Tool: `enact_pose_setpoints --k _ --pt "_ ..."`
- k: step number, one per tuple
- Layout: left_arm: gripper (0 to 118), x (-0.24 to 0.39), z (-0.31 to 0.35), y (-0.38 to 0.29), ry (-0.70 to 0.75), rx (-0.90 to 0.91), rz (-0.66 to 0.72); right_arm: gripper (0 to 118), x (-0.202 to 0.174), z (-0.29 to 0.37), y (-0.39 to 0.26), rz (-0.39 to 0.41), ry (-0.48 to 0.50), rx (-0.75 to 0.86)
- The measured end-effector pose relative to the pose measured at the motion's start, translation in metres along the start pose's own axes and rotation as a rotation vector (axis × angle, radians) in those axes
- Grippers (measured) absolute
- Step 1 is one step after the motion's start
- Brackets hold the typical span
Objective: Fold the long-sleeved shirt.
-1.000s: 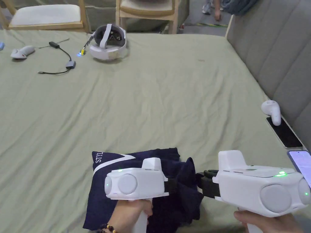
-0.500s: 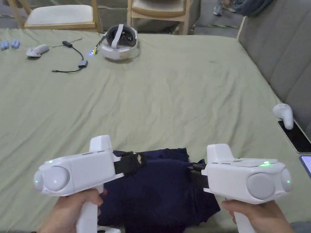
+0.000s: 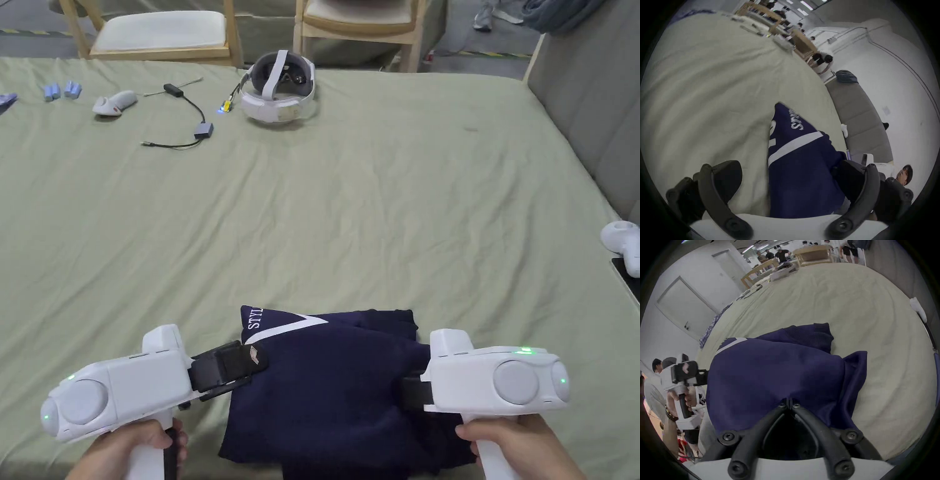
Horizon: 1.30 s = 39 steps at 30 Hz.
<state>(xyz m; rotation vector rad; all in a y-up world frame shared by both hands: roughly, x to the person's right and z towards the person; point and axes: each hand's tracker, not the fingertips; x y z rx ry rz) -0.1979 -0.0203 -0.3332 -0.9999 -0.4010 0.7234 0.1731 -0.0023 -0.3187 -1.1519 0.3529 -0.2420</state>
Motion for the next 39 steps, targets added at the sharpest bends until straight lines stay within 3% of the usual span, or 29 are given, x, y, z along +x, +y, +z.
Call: enact_pose_setpoints --k 3,5,6,7,8,10,16,22,27,32,37,38,39 --pt "106 -0.014 -0.009 -0.001 -0.07 -0.051 0.053 0 -0.006 0.0 0.0 0.004 -0.006 -0.006" --pt "102 0.002 -0.019 -0.01 -0.059 -0.011 -0.019 0 -0.01 0.0 -0.001 0.009 -0.013 -0.006" --pt "76 0.01 -0.021 -0.011 -0.044 0.011 -0.092 0 -0.011 0.001 -0.001 0.014 -0.018 -0.005" --pt "37 0.019 -0.024 -0.011 0.044 -0.011 -0.112 0 -0.009 -0.001 0.0 0.016 -0.028 -0.005" --pt "30 0.019 -0.029 -0.014 0.035 -0.028 -0.129 0 -0.008 -0.002 0.001 0.012 -0.023 0.005" --pt "29 0.023 -0.016 -0.005 -0.001 -0.02 -0.128 0 -0.013 -0.003 0.003 0.004 -0.042 -0.007" --pt "27 0.01 0.022 0.01 -0.048 0.001 -0.134 0 -0.063 0.006 0.021 0.089 -0.014 0.076" --pt "27 -0.032 0.094 0.048 0.013 0.053 -0.151 0 -0.168 0.002 0.056 0.274 0.046 0.18" --pt "27 -0.094 0.184 0.1 0.158 0.119 -0.225 0 -0.262 -0.039 0.083 0.43 0.123 0.218" --pt "27 -0.177 0.26 0.166 0.298 0.19 -0.189 0 -0.343 -0.084 0.1 0.532 0.214 0.19" --pt "28 -0.248 0.291 0.203 0.342 0.218 -0.119 0 -0.39 -0.119 0.107 0.584 0.233 0.179" --pt "31 -0.263 0.291 0.207 0.351 0.226 -0.124 0 -0.394 -0.124 0.107 0.596 0.228 0.175" --pt "53 -0.264 0.288 0.207 0.375 0.236 -0.125 0 -0.397 -0.127 0.109 0.607 0.223 0.171"
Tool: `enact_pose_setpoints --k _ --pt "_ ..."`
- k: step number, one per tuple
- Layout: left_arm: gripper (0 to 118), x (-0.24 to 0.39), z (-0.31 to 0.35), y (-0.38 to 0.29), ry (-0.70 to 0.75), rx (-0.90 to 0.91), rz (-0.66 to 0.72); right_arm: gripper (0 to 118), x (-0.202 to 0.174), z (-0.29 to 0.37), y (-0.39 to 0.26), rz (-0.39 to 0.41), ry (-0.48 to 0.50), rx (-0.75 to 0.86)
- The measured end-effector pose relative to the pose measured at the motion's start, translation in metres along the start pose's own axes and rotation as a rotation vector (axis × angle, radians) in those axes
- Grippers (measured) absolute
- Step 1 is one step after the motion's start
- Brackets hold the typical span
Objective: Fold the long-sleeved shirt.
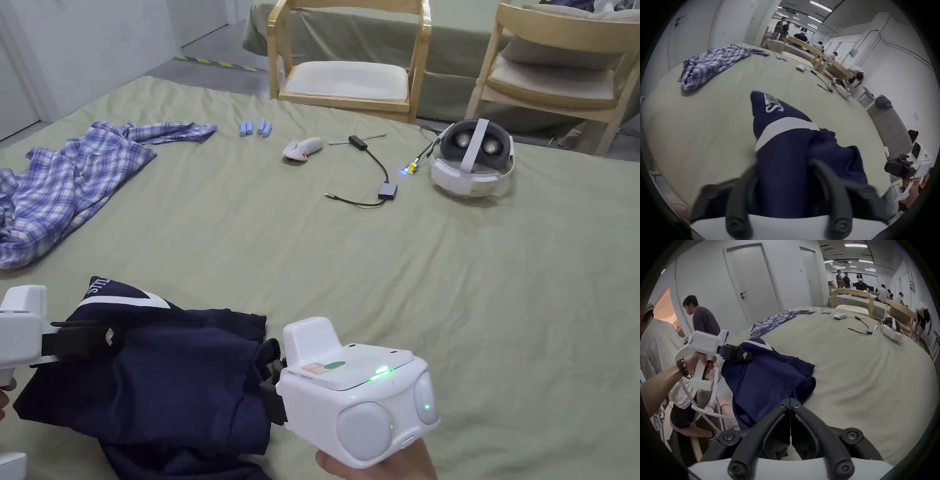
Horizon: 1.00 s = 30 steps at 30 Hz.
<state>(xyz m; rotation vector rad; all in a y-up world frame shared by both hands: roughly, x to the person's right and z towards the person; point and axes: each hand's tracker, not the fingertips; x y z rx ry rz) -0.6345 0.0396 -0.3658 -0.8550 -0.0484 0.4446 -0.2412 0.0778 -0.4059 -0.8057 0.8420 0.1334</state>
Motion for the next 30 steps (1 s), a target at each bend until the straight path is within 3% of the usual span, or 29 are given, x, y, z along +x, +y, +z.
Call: enact_pose_setpoints --k 2,3,7,8,9,11,12,13,16,21,22,30 --pt "97 0.021 0.007 -0.003 0.014 0.023 -0.029 0 0.002 -0.004 0.001 -0.001 -0.001 -0.006" --pt "111 0.026 0.01 -0.002 -0.016 0.041 -0.034 0 0.004 -0.004 0.001 -0.004 -0.003 -0.009" --pt "110 0.047 0.028 0.008 -0.031 0.148 -0.007 0 0.018 0.011 0.0 -0.012 -0.027 0.003" --pt "106 0.062 0.037 0.01 -0.038 0.184 -0.041 0 0.024 0.025 0.0 -0.017 -0.037 0.021" --pt "83 0.08 0.046 0.012 -0.073 0.234 -0.042 0 0.03 0.038 0.0 -0.022 -0.05 0.047" --pt "16 0.122 0.062 0.015 -0.132 0.283 -0.064 0 0.044 0.069 0.0 -0.032 -0.097 0.106" --pt "5 0.145 0.065 0.013 -0.131 0.318 -0.105 0 0.05 0.088 0.001 -0.031 -0.12 0.132" --pt "4 0.171 0.067 0.011 -0.074 0.356 -0.163 0 0.057 0.105 0.001 -0.038 -0.152 0.158" --pt "4 0.258 0.08 -0.004 -0.183 0.425 -0.271 0 0.08 0.162 -0.004 -0.044 -0.258 0.264" --pt "4 0.397 0.085 -0.04 -0.114 0.644 -0.417 0 0.113 0.263 -0.025 -0.073 -0.491 0.447" --pt "4 0.379 0.064 -0.037 -0.101 0.668 -0.42 0 0.118 0.281 -0.032 -0.077 -0.544 0.477" --pt "4 0.496 0.013 -0.106 -0.138 0.748 -0.489 0 0.161 0.375 -0.119 -0.109 -0.94 0.697"
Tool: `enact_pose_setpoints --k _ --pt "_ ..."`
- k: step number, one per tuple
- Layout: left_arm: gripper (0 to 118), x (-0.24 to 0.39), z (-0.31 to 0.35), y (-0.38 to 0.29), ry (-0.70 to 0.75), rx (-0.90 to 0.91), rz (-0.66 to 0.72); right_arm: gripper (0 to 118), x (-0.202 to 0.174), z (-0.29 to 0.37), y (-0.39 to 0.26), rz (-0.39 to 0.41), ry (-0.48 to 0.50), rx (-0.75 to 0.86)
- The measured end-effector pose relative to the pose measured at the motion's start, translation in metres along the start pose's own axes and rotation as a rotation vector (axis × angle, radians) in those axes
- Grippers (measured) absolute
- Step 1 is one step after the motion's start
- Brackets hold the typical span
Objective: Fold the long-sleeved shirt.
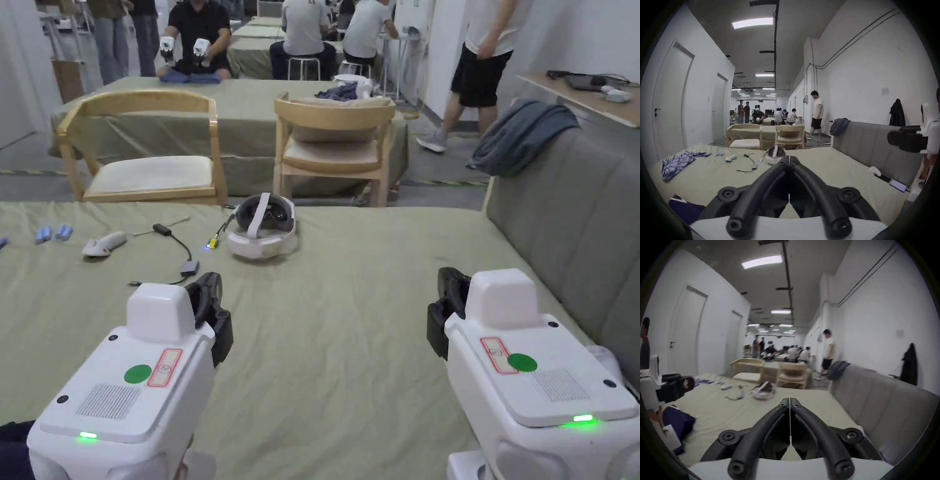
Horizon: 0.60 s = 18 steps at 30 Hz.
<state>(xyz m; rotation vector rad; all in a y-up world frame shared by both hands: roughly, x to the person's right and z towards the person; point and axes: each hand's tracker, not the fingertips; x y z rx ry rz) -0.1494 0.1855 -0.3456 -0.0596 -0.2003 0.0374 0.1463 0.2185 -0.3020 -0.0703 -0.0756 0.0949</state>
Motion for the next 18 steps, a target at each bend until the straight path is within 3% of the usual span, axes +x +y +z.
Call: enact_pose_setpoints --k 5,8,18 --pt "4 0.049 0.007 -0.038 -0.038 -0.02 -0.057 0 0.033 0.004 -0.063 0.018 -0.074 0.054" --pt "4 0.06 0.013 -0.049 -0.02 -0.049 -0.042 0 0.04 0.017 -0.075 -0.013 -0.096 0.051" --pt "4 0.055 0.02 -0.068 0.042 -0.087 -0.057 0 0.036 0.023 -0.081 0.008 -0.079 0.03"
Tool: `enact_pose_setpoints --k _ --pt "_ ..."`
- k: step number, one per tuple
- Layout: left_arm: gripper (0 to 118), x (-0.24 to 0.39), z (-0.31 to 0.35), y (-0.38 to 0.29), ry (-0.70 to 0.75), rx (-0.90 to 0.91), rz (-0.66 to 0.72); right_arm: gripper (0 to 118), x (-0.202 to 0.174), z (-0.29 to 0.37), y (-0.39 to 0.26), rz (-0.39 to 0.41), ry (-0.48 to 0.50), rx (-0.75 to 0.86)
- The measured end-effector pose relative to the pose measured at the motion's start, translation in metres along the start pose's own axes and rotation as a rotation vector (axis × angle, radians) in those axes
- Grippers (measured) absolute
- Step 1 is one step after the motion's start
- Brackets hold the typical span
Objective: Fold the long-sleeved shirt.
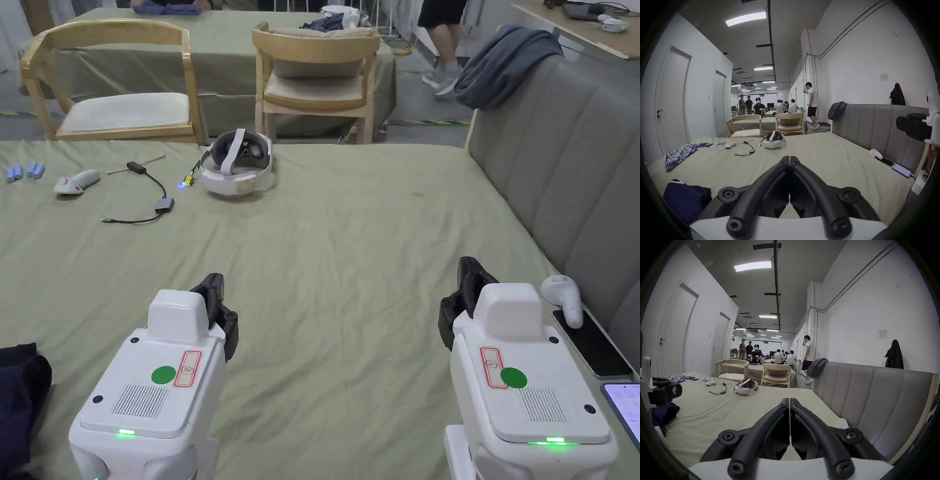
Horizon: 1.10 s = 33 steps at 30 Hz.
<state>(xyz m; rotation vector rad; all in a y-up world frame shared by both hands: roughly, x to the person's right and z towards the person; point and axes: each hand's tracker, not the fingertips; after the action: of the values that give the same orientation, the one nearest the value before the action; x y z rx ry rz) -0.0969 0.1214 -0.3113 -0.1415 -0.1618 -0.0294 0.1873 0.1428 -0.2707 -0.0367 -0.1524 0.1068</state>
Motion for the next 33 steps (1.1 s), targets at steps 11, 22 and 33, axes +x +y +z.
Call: enact_pose_setpoints --k 11,22,33 --pt "111 -0.006 0.007 0.003 0.043 0.036 -0.001 118 -0.001 0.001 0.003 -0.018 0.028 0.009" --pt "111 -0.007 0.009 0.003 0.076 0.04 -0.017 118 0.003 0.003 0.008 -0.029 0.01 -0.013" --pt "111 -0.015 0.012 0.009 0.047 0.031 0.041 118 0.0 0.004 0.012 -0.017 0.021 0.005"
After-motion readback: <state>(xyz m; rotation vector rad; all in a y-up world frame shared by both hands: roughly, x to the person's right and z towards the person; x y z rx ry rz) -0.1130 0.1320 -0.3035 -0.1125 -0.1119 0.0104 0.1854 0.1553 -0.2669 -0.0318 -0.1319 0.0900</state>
